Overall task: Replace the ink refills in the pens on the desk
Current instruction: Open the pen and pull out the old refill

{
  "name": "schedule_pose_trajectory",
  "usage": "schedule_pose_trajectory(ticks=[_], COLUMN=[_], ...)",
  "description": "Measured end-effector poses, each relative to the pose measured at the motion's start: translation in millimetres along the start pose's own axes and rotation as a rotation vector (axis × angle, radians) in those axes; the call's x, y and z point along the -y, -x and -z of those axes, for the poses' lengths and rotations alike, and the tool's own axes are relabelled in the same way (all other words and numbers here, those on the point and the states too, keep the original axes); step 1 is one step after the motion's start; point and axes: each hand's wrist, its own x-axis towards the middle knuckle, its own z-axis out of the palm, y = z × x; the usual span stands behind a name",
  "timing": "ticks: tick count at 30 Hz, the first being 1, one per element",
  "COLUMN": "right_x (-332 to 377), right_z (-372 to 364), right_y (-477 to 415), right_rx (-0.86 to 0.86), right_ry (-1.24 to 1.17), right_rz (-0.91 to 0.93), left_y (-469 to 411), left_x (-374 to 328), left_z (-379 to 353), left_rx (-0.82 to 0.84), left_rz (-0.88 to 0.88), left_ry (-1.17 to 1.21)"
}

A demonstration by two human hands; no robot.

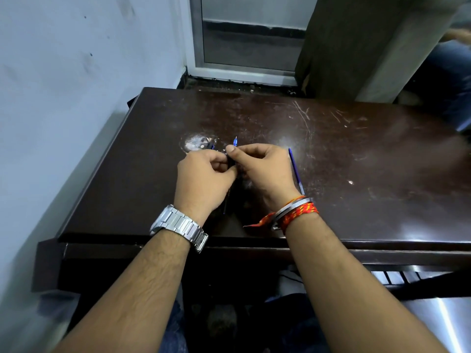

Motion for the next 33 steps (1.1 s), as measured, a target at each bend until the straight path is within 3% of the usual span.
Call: schedule_pose_trajectory(ticks=[10,17,22,28,33], right_x=[4.3,5.8,1.9,8.7,8.8], right_z=[0.0,-3.9,-2.4,-2.5,-1.4], right_y=[0.0,-2.5,-1.9,-4.5,0.6], right_rx=[-0.039,0.030,-0.066,-0.046,-0.033], right_ry=[-0.150,-0.130,-0.043,-0.292,-0.185], right_rz=[0.042,0.069,0.087,0.024,0.059], left_y=[2.0,-0.9,-1.4,-1.7,0.3], left_x=[-6.8,-5.2,-2.7,-5.4,-8.8], left_z=[-0.5,-0.3,-0.4,0.2,1.3], left_rx=[-0.030,-0.005,-0.012,-0.026,-0.015], left_rz=[-0.100,-0.089,-0.102,-0.058,-0.063], left_ry=[-0.002,0.076,0.032,0.059,0.036])
